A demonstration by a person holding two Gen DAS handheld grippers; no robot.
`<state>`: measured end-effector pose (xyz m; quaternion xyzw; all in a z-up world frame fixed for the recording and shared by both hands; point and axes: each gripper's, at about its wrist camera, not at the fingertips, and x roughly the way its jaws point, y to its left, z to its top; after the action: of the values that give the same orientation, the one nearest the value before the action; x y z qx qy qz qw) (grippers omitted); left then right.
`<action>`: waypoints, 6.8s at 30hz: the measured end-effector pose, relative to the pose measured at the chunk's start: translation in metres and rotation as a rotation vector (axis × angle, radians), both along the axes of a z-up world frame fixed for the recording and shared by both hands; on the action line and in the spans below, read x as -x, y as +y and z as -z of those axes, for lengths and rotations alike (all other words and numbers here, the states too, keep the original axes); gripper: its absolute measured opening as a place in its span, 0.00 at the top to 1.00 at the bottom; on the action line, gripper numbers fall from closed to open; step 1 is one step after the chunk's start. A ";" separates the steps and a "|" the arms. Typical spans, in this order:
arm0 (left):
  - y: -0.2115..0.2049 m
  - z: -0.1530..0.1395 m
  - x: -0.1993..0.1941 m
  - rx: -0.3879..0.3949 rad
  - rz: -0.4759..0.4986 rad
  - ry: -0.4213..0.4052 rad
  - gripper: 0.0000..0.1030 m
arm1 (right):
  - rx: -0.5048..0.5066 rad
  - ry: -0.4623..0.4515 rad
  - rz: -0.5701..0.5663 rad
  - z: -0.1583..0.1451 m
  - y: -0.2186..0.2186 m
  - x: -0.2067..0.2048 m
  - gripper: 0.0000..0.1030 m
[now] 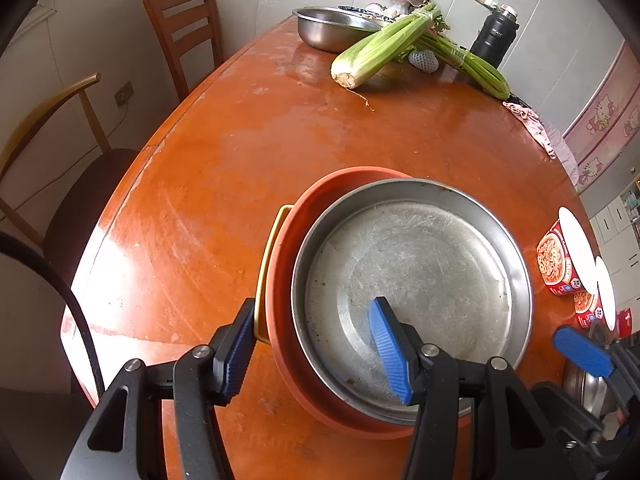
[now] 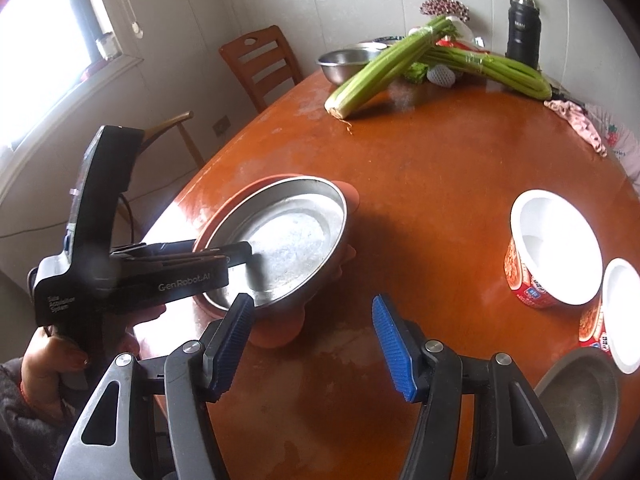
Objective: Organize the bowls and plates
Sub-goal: 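Withdraw the left gripper and move it toward the deep steel bowl, then grasp the deep steel bowl rim with the left gripper, then lift and carry the deep steel bowl with the left gripper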
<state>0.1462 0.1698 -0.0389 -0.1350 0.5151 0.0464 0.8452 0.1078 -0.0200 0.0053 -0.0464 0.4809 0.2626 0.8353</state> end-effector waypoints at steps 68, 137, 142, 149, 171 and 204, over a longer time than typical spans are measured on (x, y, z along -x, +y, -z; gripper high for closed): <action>-0.134 -0.090 0.005 0.005 0.122 -0.214 0.40 | -0.081 -0.233 0.245 -0.071 -0.158 -0.004 0.38; -0.271 -0.008 0.023 0.120 0.373 -0.066 0.44 | 0.057 -0.053 0.230 0.021 -0.246 0.055 0.48; -0.271 -0.006 0.022 0.142 0.372 -0.061 0.50 | 0.065 -0.064 0.213 0.018 -0.238 0.057 0.49; -0.263 -0.011 0.029 0.151 0.353 -0.075 0.51 | 0.079 -0.085 0.194 0.011 -0.229 0.063 0.49; -0.220 -0.022 0.063 0.107 0.265 -0.098 0.51 | 0.066 -0.099 0.091 0.004 -0.185 0.079 0.48; -0.228 -0.008 0.061 0.072 0.283 -0.085 0.50 | 0.085 -0.049 0.106 0.025 -0.185 0.072 0.48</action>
<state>0.0848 -0.0585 -0.0314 -0.0933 0.4941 -0.0975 0.8589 0.0359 -0.2053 -0.0192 -0.0627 0.4729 0.1960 0.8567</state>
